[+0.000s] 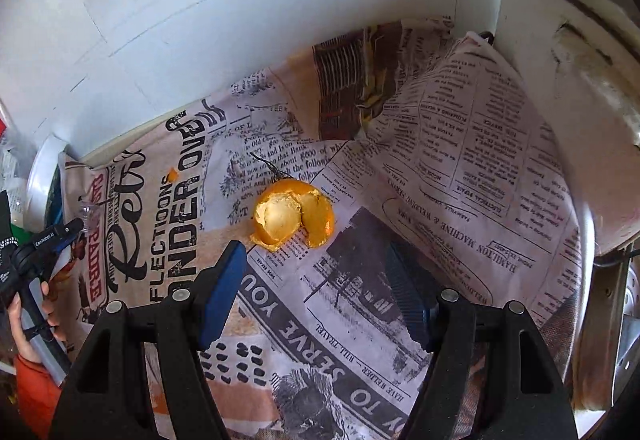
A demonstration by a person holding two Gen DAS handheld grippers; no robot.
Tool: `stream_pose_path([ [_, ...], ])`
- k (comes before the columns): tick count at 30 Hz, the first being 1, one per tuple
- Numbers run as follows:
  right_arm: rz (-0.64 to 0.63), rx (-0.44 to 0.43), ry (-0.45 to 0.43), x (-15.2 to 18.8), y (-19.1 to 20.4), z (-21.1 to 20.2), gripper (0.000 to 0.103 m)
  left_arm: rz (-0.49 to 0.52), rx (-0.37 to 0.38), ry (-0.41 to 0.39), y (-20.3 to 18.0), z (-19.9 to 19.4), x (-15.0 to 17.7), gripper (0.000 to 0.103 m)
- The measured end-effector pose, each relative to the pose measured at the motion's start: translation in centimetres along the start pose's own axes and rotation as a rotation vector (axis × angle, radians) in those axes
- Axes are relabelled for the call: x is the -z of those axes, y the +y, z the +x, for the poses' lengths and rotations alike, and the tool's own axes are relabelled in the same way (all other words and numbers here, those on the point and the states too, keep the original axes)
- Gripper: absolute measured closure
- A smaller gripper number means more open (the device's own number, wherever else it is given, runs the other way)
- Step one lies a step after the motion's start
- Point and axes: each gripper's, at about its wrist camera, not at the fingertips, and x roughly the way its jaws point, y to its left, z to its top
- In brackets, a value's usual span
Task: Collect trash
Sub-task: 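Grasp the orange peel with the right gripper while the left grasps the clear plastic cup, then lift the orange peel and clear cup and carry both down toward the floor bin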
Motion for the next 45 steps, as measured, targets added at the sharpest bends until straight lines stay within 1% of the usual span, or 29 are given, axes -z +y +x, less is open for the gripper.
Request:
stream_pose_path([
  [4,-0.021,-0.011,0.019,-0.4,0.4,2.1,0.035,0.007,-0.011,-0.020,0.2,1.1,-0.2,0.078],
  [7,-0.011,-0.035,0.047,-0.9,0.4,3.9,0.035,0.000,-0.020,-0.029,0.1,1.8,-0.6,0.079],
  [9,0.007,-0.036,0.063,-1.1,0.4,5.1,0.035,-0.002,-0.027,-0.044,0.0,2.2,-0.8,0.087],
  [10,0.016,-0.034,0.068,-1.3,0.4,5.7,0.035,0.006,-0.037,-0.050,-0.2,2.3,-0.8,0.096],
  [11,0.022,-0.039,0.069,-1.5,0.4,6.1,0.035,0.018,-0.040,-0.053,-0.5,2.5,-0.8,0.098],
  [13,0.040,-0.052,0.068,-1.7,0.4,6.8,0.035,0.037,-0.049,-0.060,-0.9,2.6,-0.8,0.100],
  [16,0.068,-0.096,0.076,-2.1,0.6,7.7,0.035,0.062,-0.056,-0.070,-1.4,2.5,-0.8,0.100],
  [19,0.050,-0.120,0.085,-2.3,1.3,8.4,0.035,0.084,-0.039,-0.076,-2.2,1.9,-0.6,0.100],
  [20,0.029,-0.118,0.091,-2.3,1.8,8.7,0.035,0.096,-0.036,-0.080,-2.5,1.5,-0.5,0.100],
  [23,-0.038,-0.063,0.095,-2.2,3.3,9.6,0.035,0.141,-0.028,-0.093,-3.6,0.2,0.1,0.100],
  [25,-0.048,-0.029,0.102,-2.0,3.5,9.9,0.044,0.172,-0.016,-0.095,-4.5,-0.6,0.8,0.100],
  [27,-0.048,-0.032,0.099,-1.9,3.4,9.8,0.062,0.201,-0.006,-0.096,-5.4,-1.5,1.5,0.100],
  [28,-0.041,-0.041,0.097,-1.9,3.2,9.6,0.065,0.213,0.005,-0.093,-5.8,-1.9,1.9,0.100],
  [30,-0.036,-0.051,0.088,-1.8,2.7,9.0,0.076,0.235,0.023,-0.091,-6.7,-2.8,2.6,0.100],
  [33,-0.055,-0.049,0.059,-1.5,2.3,7.4,0.083,0.268,0.041,-0.100,-8.2,-4.5,3.7,0.100],
  [35,-0.064,-0.059,0.036,-1.3,2.0,5.7,0.084,0.281,0.065,-0.105,-9.2,-5.8,4.4,0.100],
  [37,-0.057,-0.087,0.013,-1.2,1.5,3.9,0.085,0.299,0.087,-0.116,-10.3,-7.6,5.1,0.100],
  [41,-0.062,-0.128,-0.056,-1.0,0.5,-1.2,0.085,0.334,0.105,-0.193,-12.5,-11.9,6.9,0.100],
  [45,-0.080,-0.171,-0.133,-0.4,-0.8,-6.8,0.085,0.339,0.121,-0.258,-14.7,-16.9,9.3,0.100],
])
